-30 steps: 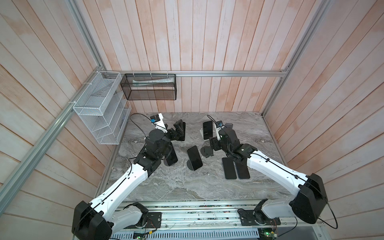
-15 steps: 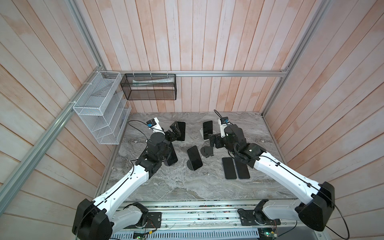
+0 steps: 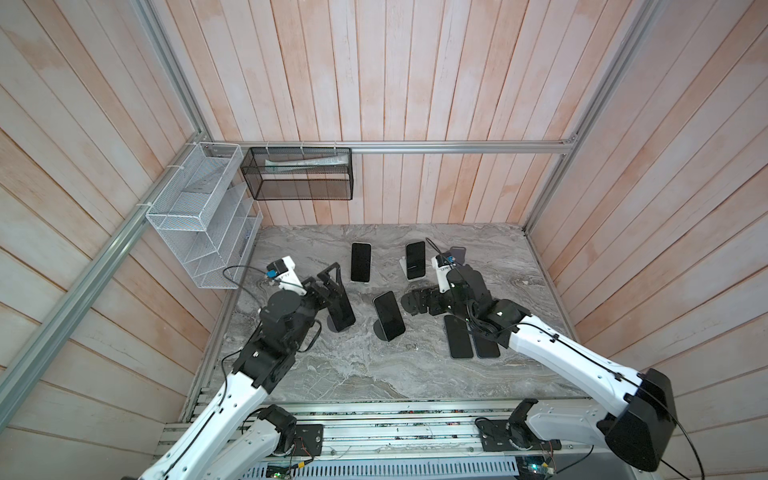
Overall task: Remove the phone from the phone stand
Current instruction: 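Close the right gripper on the green phone and lift it off its stand, then carry the green phone nearer the robot above the flat phones with the right gripper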
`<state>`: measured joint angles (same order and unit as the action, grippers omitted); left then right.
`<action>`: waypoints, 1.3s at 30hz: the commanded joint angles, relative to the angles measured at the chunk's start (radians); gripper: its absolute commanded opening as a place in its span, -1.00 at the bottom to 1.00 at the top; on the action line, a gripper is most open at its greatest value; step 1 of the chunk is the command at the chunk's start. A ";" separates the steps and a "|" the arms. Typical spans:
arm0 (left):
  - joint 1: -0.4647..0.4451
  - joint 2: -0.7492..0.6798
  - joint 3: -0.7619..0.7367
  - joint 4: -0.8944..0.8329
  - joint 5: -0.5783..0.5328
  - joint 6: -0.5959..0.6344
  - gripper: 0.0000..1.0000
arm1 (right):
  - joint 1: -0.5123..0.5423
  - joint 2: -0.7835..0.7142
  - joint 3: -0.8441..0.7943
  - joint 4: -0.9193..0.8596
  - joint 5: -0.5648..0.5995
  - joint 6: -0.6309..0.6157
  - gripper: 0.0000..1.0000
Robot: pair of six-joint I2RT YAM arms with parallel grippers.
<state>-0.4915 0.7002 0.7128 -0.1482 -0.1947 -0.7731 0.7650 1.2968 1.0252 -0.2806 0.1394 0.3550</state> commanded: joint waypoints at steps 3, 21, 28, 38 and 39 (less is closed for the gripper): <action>0.002 -0.186 -0.086 -0.264 0.183 -0.075 1.00 | 0.105 0.091 0.071 -0.027 0.028 -0.030 0.88; 0.001 -0.136 -0.226 -0.215 0.344 -0.244 1.00 | 0.170 0.330 0.242 -0.023 0.089 -0.039 0.95; 0.001 -0.163 -0.236 -0.225 0.354 -0.241 1.00 | 0.171 0.434 0.318 -0.055 0.091 -0.056 0.95; 0.001 -0.193 -0.240 -0.232 0.353 -0.204 1.00 | 0.178 0.497 0.335 -0.044 0.100 -0.051 0.90; 0.001 -0.191 -0.242 -0.232 0.353 -0.200 1.00 | 0.178 0.498 0.335 -0.042 0.097 -0.054 0.89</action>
<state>-0.4915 0.5091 0.4877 -0.3855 0.1497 -1.0054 0.9375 1.7760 1.3300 -0.3122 0.2195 0.3061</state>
